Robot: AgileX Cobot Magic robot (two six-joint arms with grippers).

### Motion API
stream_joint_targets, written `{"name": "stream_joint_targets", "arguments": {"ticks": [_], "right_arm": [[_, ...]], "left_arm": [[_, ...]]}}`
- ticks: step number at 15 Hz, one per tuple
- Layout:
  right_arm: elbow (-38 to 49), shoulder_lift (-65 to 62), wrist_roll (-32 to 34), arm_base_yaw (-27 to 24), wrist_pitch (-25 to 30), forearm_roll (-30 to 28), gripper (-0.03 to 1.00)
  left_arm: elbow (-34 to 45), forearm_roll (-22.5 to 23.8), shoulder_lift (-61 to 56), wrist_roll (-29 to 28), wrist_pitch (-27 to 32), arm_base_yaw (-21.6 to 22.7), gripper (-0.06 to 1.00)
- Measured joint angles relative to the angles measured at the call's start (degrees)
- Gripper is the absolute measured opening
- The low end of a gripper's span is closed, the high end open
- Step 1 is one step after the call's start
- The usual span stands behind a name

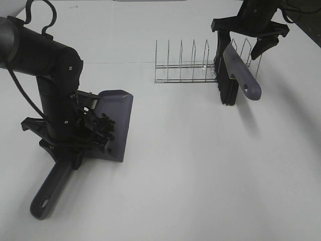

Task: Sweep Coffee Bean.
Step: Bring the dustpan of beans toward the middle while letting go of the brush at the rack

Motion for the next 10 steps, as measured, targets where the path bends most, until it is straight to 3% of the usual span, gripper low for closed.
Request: {"name": "stream_joint_targets", "arguments": {"ticks": [3,10], "right_arm": [[7.91,-7.10,0.00,0.00,-0.34,1.49,0.73],[33.58,-30.42,-1.03,0.00,-0.34,4.18,0.73]], "left_arm": [[-1.60,-2.81,0.29,-0.63,-1.38,0.00,0.33],[-10.77,-3.55,5.44,-0.86,-1.32,0.00,0.33]]}}
